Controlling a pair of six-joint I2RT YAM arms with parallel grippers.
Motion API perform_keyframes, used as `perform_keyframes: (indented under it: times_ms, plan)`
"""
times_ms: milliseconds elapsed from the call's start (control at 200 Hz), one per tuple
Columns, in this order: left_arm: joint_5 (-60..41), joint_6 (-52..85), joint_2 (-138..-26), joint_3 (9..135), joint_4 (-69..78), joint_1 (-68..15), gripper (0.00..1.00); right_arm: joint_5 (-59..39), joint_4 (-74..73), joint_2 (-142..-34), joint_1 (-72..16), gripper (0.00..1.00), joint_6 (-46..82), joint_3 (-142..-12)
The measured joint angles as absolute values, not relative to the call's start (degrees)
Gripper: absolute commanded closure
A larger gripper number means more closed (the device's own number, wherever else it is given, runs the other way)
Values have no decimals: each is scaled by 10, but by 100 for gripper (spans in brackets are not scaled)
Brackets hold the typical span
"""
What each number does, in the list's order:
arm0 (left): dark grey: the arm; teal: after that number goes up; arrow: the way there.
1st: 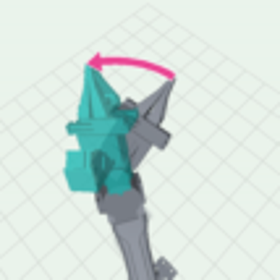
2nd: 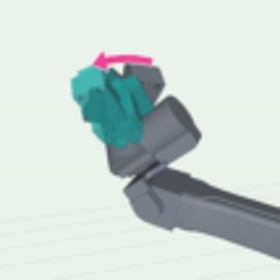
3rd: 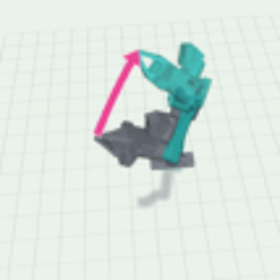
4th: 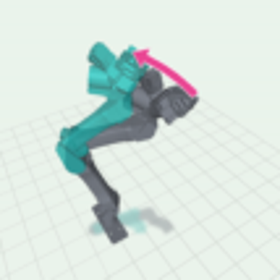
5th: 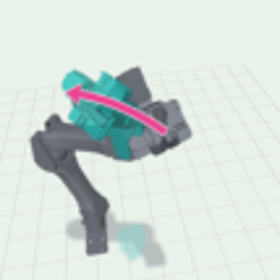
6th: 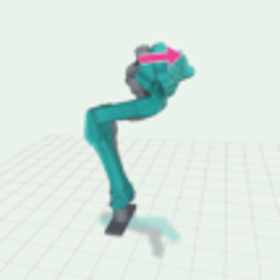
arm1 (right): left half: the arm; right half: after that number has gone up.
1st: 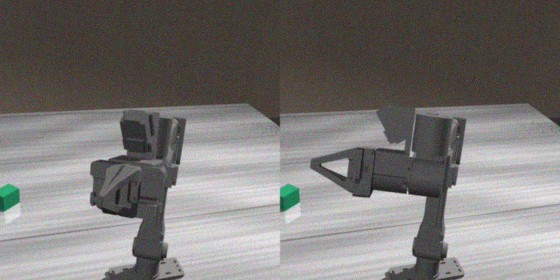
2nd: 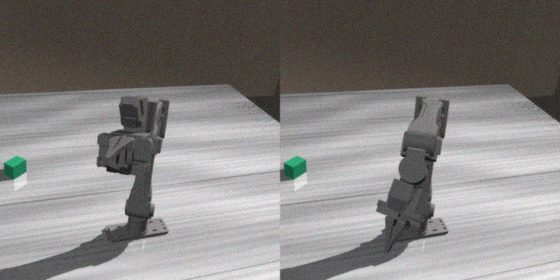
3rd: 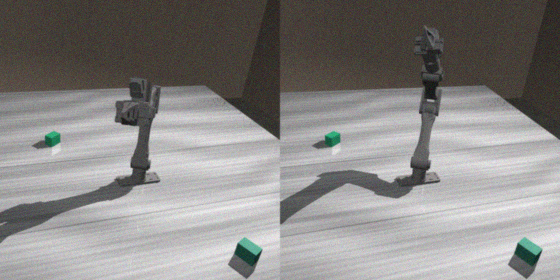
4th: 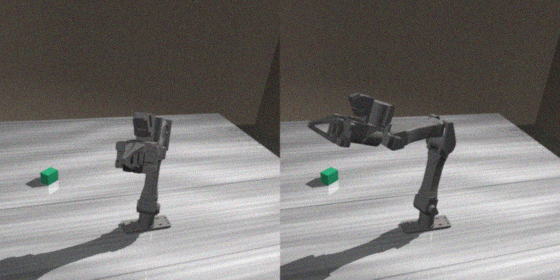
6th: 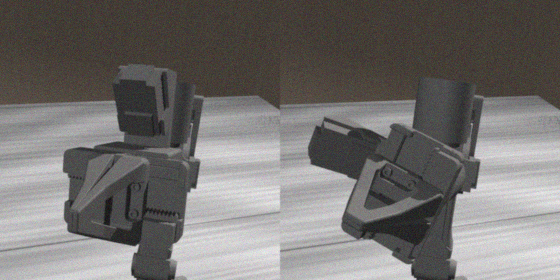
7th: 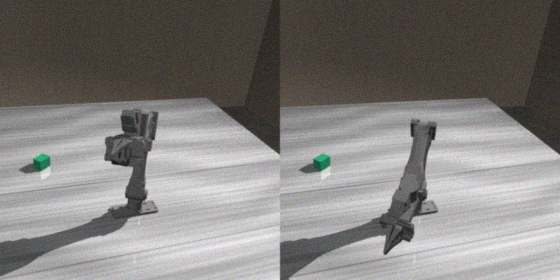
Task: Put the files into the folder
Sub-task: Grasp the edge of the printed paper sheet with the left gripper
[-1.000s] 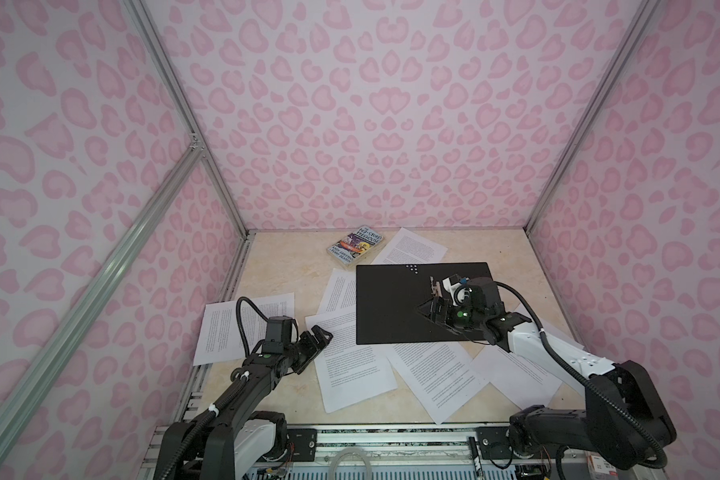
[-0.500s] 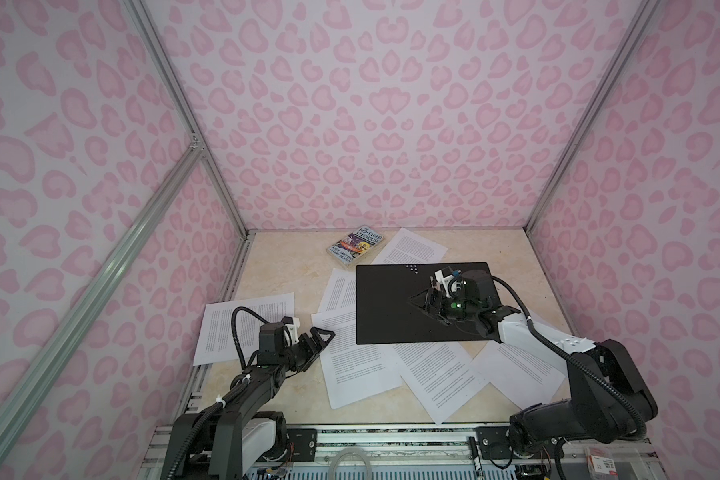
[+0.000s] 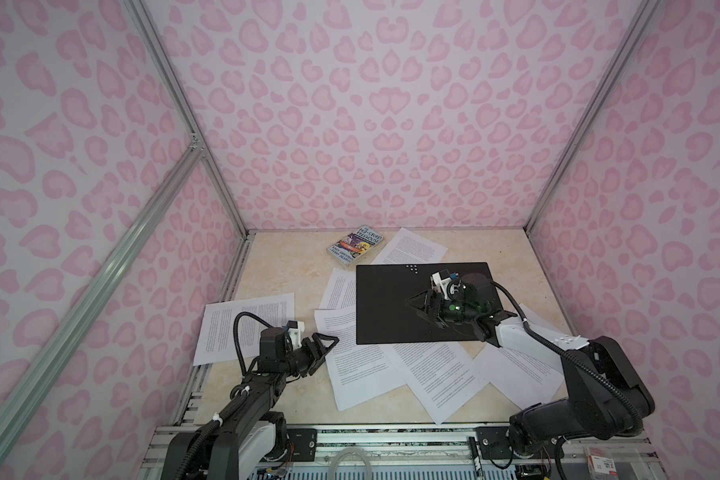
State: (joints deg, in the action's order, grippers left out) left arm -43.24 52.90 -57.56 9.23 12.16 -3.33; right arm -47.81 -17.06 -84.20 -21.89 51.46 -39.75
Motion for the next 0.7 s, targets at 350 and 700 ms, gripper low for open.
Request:
perform_keyframes:
  times_ms: [350,700]
  plan:
    - [-395,511,-625,113,100,-66,42,-478,-181,-845,-229,7,528,-397]
    - [-381,498,-710,164,82,-84,76,-477,-164,-848,-228,7,517,-418]
